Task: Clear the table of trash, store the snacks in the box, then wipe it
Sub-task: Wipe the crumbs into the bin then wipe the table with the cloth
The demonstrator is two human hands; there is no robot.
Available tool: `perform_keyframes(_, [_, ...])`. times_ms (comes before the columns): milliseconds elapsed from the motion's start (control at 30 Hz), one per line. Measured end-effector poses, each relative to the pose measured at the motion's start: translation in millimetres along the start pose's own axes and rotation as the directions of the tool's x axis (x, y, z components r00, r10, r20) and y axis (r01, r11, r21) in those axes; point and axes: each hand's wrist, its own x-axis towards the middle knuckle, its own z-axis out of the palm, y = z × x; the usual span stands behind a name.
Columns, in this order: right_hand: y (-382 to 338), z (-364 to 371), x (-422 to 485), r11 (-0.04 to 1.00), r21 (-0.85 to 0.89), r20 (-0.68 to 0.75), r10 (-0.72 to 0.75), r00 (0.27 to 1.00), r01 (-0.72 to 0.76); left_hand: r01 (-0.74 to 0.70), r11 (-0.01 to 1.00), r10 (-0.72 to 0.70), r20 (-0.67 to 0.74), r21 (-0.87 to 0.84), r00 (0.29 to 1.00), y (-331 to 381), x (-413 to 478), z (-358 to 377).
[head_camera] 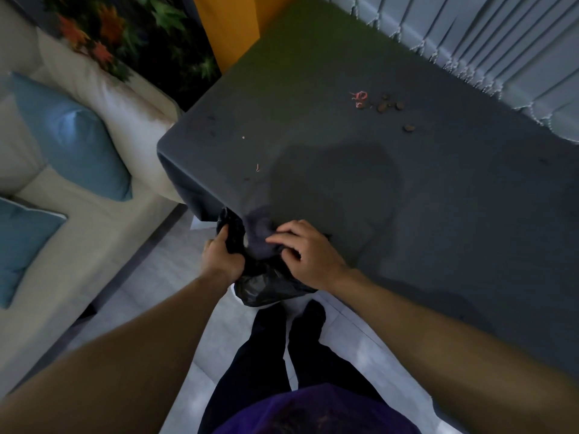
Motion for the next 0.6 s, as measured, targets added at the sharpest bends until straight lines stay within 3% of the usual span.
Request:
perform_keyframes(67, [10, -11, 4, 0.992, 0.003, -0.176, 0.124, 0.977, -0.126, 0.013, 1.000, -0.013, 0.004, -0.005, 1.000, 1, 0, 4])
perform_keyframes(133, [25, -26, 8, 0.953, -0.013, -0.352, 0.279, 0.894, -0.302, 0.026, 1.000, -0.026, 0.004, -0.015, 1.000, 4, -1, 7])
perform_keyframes(200, [36, -38, 8, 0.910, -0.028, -0.369, 0.375, 0.850, -0.413, 0.030, 0.999, -0.030, 0.000, -0.018, 1.000, 5, 0, 10])
perform_keyframes(300, [43, -46, 3, 0.942, -0.058, -0.243, 0.307, 0.920, -0.330, 0.024, 1.000, -0.024, -0.005, -0.016, 1.000, 6, 2, 13])
perform_keyframes(367, [50, -56, 3, 0.946, -0.047, -0.302, 0.293, 0.907, -0.322, 0.019, 1.000, -0.019, -0.007, 0.001, 1.000, 6, 4, 13])
perform_keyframes(400, [57, -63, 5, 0.933, -0.031, -0.390, 0.319, 0.864, -0.359, 0.021, 1.000, -0.021, -0.006, 0.011, 1.000, 7, 5, 13])
perform_keyframes(433, [66, -72, 8, 0.910, -0.002, -0.496, 0.360, 0.790, -0.415, 0.023, 1.000, -0.023, -0.004, 0.018, 1.000, 7, 6, 12])
perform_keyframes(500, [88, -92, 14, 0.829, 0.094, -0.693, 0.452, 0.562, -0.551, 0.027, 0.999, -0.027, 0.002, 0.026, 1.000, 8, 8, 12])
perform_keyframes(600, [112, -131, 24, 0.592, 0.329, -0.755, 0.633, 0.172, -0.736, 0.024, 0.999, -0.024, 0.002, 0.043, 1.000, 8, 12, 11])
